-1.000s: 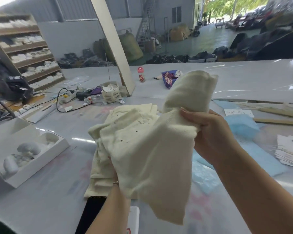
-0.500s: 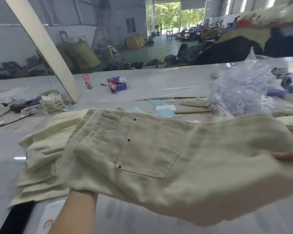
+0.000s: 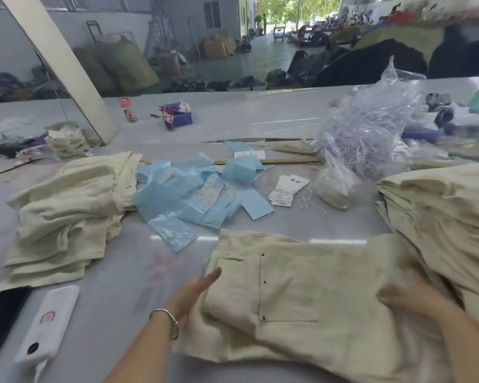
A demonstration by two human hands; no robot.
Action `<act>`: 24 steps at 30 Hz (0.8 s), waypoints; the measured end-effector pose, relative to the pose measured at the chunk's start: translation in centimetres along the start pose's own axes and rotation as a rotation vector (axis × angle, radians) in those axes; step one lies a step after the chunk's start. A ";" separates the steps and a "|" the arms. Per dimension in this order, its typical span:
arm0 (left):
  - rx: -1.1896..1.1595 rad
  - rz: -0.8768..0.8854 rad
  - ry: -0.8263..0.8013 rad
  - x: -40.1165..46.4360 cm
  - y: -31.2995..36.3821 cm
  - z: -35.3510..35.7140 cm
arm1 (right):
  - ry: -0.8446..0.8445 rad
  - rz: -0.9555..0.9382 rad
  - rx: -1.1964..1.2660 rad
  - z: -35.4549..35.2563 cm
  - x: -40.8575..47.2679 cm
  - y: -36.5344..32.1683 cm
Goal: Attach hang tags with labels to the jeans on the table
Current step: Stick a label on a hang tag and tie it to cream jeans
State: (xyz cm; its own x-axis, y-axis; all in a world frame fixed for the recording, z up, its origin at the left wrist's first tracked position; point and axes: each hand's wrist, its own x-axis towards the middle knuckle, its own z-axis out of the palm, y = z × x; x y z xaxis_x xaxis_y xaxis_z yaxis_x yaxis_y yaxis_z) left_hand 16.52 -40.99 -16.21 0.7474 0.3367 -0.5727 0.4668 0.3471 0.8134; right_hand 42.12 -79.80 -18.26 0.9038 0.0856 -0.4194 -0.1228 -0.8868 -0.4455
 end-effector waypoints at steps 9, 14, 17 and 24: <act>0.098 0.035 0.170 0.6 3.0 -0.6 | 0.164 -0.289 0.094 0.9 -2.5 -3.7; 0.193 0.217 0.404 -0.5 2.5 -6.2 | 0.334 -0.120 0.055 -0.5 -3.6 -6.5; 0.617 0.160 0.544 0.2 0.7 -7.7 | 0.403 -0.061 -0.361 2.2 -5.2 -9.3; 0.602 0.125 0.477 0.2 -2.4 -9.2 | 0.185 -0.982 -0.174 15.4 -14.5 -16.7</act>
State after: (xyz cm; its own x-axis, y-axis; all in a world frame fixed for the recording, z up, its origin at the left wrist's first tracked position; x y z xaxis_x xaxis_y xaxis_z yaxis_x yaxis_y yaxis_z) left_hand 11.18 -33.70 -19.20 0.5907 0.7298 -0.3442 0.6711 -0.2074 0.7118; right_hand 24.73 -59.21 -16.88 0.6243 0.7535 0.2062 0.7566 -0.5174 -0.3999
